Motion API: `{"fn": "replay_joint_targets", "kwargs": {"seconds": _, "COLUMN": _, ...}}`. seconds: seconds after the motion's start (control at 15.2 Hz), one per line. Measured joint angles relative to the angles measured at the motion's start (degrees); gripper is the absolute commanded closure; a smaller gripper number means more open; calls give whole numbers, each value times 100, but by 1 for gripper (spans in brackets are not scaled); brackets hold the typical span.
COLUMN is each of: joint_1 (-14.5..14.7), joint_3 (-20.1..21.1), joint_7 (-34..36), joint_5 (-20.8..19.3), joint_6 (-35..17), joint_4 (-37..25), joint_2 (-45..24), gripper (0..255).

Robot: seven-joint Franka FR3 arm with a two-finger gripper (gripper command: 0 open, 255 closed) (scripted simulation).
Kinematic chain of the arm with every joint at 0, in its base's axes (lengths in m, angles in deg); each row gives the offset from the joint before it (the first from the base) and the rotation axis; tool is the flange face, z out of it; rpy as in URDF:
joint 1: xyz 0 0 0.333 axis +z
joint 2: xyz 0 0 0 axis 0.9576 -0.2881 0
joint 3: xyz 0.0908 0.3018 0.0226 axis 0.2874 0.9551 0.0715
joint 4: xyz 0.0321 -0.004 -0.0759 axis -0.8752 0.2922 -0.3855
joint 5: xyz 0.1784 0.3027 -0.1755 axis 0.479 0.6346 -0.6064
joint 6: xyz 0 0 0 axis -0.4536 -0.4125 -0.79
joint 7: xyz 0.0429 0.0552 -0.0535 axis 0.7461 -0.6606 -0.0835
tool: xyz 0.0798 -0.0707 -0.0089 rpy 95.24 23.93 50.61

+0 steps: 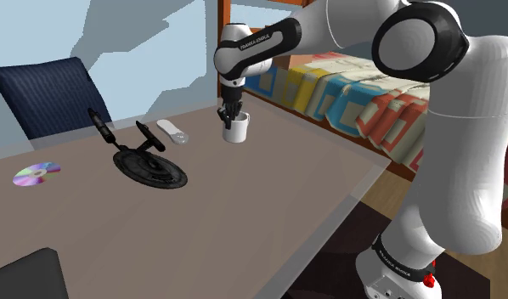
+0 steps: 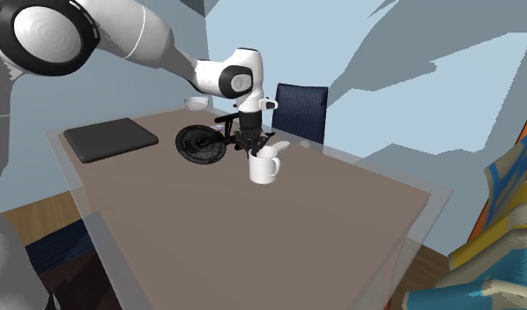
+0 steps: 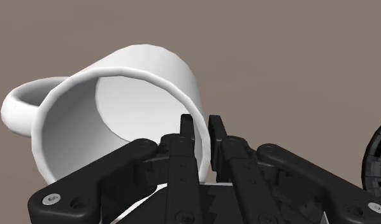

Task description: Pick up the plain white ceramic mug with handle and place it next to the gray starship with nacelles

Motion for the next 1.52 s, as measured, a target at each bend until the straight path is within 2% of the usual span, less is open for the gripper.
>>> {"fn": "replay_joint_targets", "kwargs": {"seconds": 0.26, "joint_1": -3, "joint_3": 10, "joint_7": -14, "joint_5": 23, "joint_6": -208, "joint_4": 126, "joint_2": -83, "gripper": 255}}
{"fn": "replay_joint_targets", "kwargs": {"seconds": 0.59, "joint_1": -4, "joint_3": 11, "joint_7": -16, "joint_5": 26, "joint_6": -227, "joint_4": 134, "joint_2": -93, "gripper": 255}}
{"fn": "replay_joint_targets", "kwargs": {"seconds": 0.66, "joint_1": -4, "joint_3": 11, "joint_7": -16, "joint_5": 26, "joint_6": -227, "joint_4": 134, "joint_2": -92, "gripper": 0}}
{"fn": "replay_joint_targets", "kwargs": {"seconds": 1.06, "joint_1": -4, "joint_3": 11, "joint_7": -16, "joint_5": 26, "joint_6": -229, "joint_4": 134, "joint_2": -91, "gripper": 0}}
{"fn": "replay_joint_targets", "kwargs": {"seconds": 1.32, "joint_1": 8, "joint_3": -13, "joint_7": 22, "joint_5": -33, "joint_6": 260, "joint_4": -146, "joint_2": 131, "gripper": 0}}
{"fn": "replay_joint_targets", "kwargs": {"seconds": 1.52, "joint_1": 8, "joint_3": -18, "joint_7": 27, "joint_5": -43, "joint_6": 369, "joint_4": -213, "joint_2": 170, "gripper": 0}}
